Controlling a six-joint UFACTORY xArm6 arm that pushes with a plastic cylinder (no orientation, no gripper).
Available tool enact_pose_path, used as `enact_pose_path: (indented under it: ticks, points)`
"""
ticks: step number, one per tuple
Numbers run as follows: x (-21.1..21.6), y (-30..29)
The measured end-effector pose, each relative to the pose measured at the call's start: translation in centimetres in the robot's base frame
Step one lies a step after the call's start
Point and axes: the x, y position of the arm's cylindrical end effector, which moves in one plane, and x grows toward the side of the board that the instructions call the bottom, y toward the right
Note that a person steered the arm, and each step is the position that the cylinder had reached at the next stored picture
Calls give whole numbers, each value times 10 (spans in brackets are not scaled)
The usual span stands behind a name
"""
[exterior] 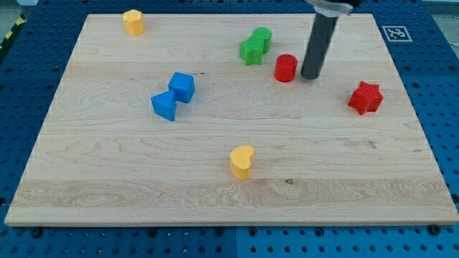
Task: Place the red circle parallel to the green circle
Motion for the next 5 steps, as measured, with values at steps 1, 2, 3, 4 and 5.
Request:
enact_pose_path:
  ticks: [1, 2, 3, 4, 5]
  points:
    - [-7, -34]
    - [-13, -69]
    - [-13, -95]
    - [-13, -96]
    - [-2, -111]
